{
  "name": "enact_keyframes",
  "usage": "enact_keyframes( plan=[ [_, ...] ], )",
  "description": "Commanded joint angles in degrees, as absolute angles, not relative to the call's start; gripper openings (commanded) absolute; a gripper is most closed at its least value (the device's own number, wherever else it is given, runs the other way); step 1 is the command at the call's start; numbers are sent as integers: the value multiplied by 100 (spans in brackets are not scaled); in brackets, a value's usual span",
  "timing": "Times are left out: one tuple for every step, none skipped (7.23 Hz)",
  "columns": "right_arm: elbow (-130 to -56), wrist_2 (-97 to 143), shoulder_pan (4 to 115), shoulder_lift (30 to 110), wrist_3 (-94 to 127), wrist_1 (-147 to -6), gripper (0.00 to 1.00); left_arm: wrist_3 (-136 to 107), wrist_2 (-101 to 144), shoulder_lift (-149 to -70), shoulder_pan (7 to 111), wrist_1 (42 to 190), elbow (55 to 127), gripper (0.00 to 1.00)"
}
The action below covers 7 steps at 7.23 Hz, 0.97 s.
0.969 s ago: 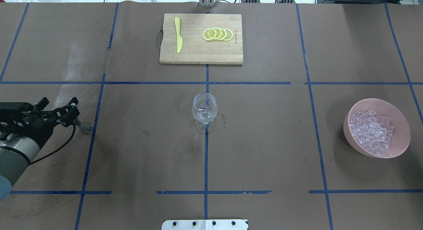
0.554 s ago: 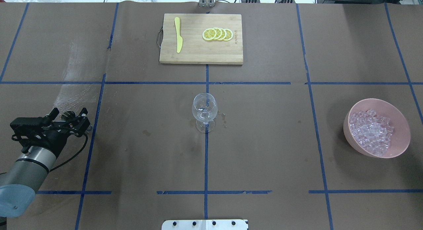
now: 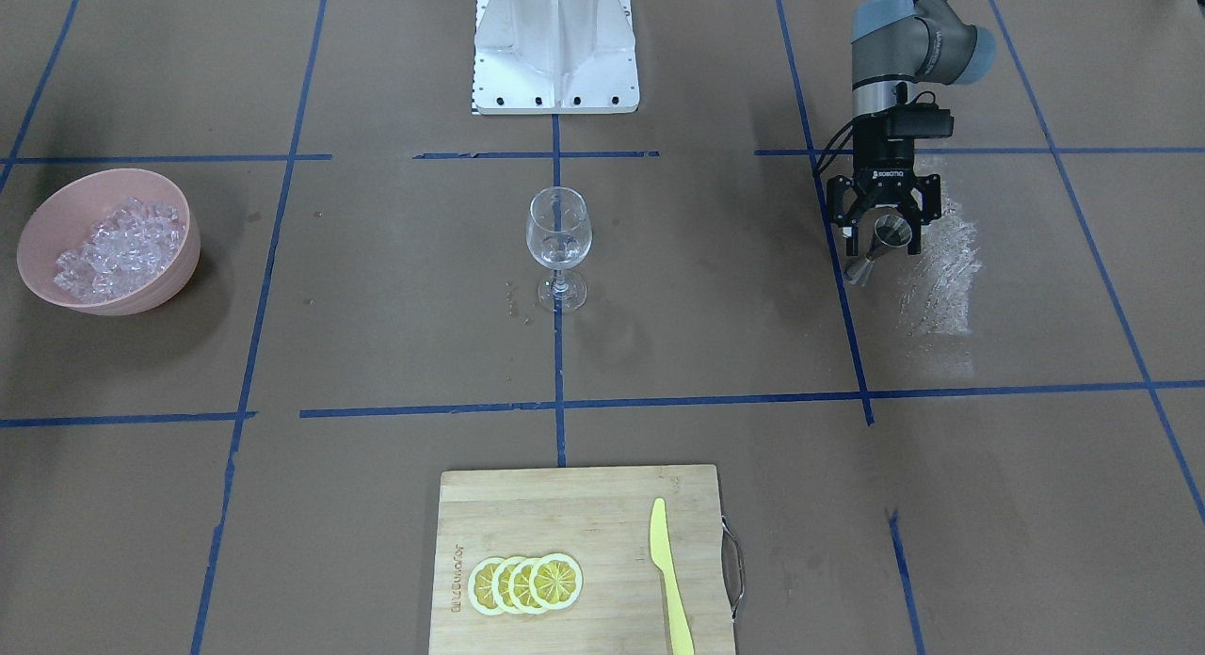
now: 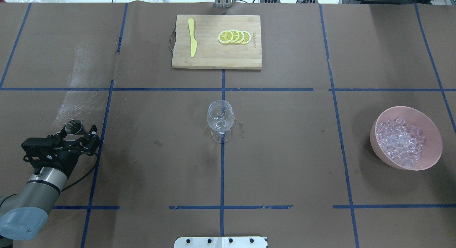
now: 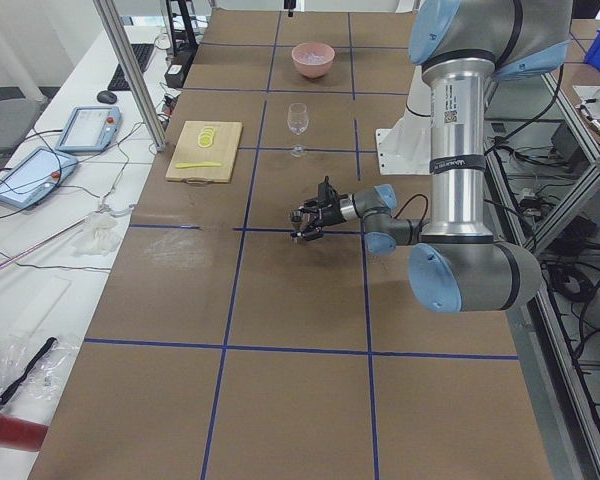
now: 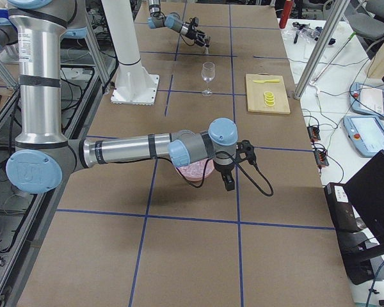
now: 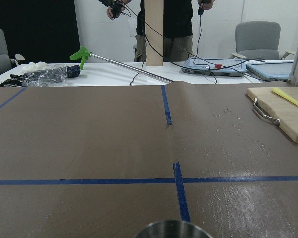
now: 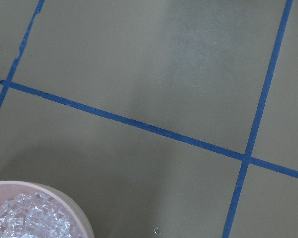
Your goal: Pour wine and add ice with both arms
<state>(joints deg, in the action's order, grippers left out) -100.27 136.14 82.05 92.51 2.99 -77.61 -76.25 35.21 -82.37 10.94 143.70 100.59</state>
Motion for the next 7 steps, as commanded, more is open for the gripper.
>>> enact_keyframes(
  plan=[
    [-10028, 13614, 8209, 9246, 299, -7761, 100, -7682, 3516, -8253, 1046, 14370, 9976, 49],
    [-10028, 13614, 8209, 9246, 299, -7761, 100, -7682, 3516, -8253, 1046, 14370, 9976, 43],
    [-10011, 13614, 8200, 9246, 299, -7761, 100, -7682, 3516, -8253, 1037, 14370, 9967, 43],
    [-10011, 13614, 8209, 9237, 299, -7761, 100, -7682, 3516, -8253, 1037, 14370, 9958, 43],
    [-10011, 13614, 8200, 9237, 299, -7761, 100, -7682, 3516, -8253, 1037, 14370, 9932, 43],
    [-10002, 13614, 8200, 9237, 299, -7761, 100, -7682, 3516, -8253, 1028, 14370, 9923, 43],
    [-10002, 13614, 8200, 9237, 299, -7761, 100, -7682, 3516, -8262, 1028, 14370, 9879, 43]
  ],
)
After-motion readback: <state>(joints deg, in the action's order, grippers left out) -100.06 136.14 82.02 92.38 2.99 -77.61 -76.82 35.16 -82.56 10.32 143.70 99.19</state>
